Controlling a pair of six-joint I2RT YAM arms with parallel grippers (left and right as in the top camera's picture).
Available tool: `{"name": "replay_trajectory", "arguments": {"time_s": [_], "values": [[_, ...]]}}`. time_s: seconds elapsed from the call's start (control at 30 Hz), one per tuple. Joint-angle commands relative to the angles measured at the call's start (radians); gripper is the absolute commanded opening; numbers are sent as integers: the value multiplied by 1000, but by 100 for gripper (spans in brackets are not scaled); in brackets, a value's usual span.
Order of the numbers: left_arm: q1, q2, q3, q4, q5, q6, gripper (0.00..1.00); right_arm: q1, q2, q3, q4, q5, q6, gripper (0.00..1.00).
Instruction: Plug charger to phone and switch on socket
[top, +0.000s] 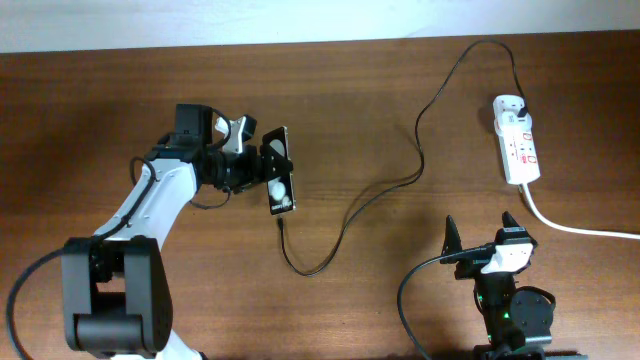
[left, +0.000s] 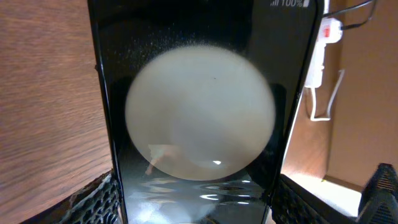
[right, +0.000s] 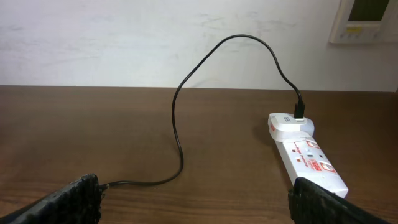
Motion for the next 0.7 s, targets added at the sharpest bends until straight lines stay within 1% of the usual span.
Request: {"name": "replay_trajectory", "arguments": {"time_s": [0.0, 0.07, 0.17, 0.27, 0.37, 0.67], "values": [[5, -16, -6, 37, 88, -7, 70, 6, -7, -5, -4, -10, -6, 99], [5, -8, -6, 79, 87, -15, 70, 6, -7, -5, -5, -10, -6, 99], [5, 22, -6, 93, 89, -14, 71, 6, -7, -5, -4, -10, -6, 99], [5, 69, -6, 108, 148, -14, 71, 6, -7, -5, -4, -10, -6, 98], [5, 89, -6, 114, 175, -14, 71, 6, -7, -5, -4, -10, -6, 99], [5, 91, -6, 131, 189, 2, 72, 6, -7, -5, -4, -10, -6, 99]]}}
